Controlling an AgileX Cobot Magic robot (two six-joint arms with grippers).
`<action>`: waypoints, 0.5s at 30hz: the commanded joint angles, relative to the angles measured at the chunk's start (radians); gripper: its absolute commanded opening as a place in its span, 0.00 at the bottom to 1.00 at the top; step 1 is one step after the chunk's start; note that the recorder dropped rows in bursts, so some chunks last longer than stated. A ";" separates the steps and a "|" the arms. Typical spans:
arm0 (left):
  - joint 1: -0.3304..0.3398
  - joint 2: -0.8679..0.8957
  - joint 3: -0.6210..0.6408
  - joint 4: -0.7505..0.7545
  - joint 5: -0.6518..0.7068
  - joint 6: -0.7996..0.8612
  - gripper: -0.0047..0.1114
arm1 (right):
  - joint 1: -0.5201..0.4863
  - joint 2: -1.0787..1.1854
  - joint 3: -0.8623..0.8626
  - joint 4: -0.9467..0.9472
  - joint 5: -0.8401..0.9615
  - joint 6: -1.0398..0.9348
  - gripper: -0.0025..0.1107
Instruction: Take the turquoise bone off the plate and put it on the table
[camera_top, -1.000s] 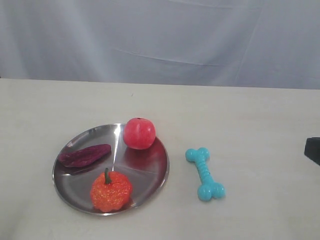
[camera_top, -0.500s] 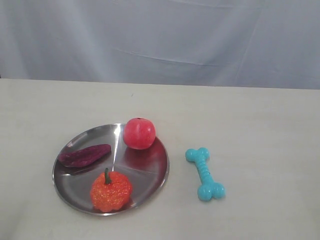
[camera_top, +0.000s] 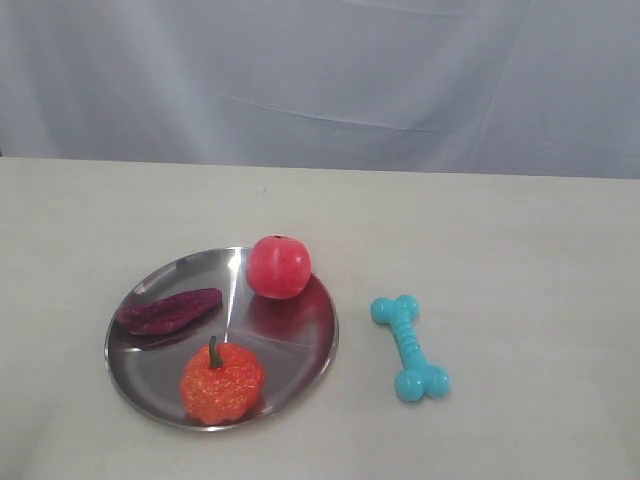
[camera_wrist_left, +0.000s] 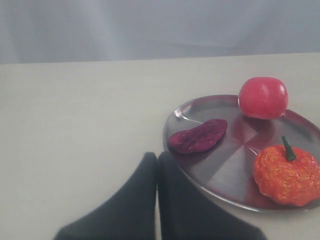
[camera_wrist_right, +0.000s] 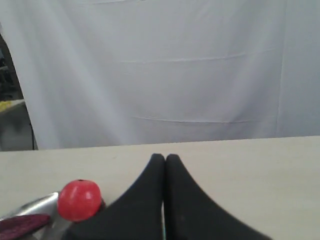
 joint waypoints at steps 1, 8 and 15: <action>-0.002 -0.001 0.003 0.000 -0.001 -0.002 0.04 | -0.006 -0.005 0.002 0.175 0.086 -0.310 0.02; -0.002 -0.001 0.003 0.000 -0.001 -0.002 0.04 | -0.006 -0.076 0.083 0.228 0.110 -0.505 0.02; -0.002 -0.001 0.003 0.000 -0.001 -0.002 0.04 | -0.060 -0.172 0.137 0.242 0.122 -0.510 0.02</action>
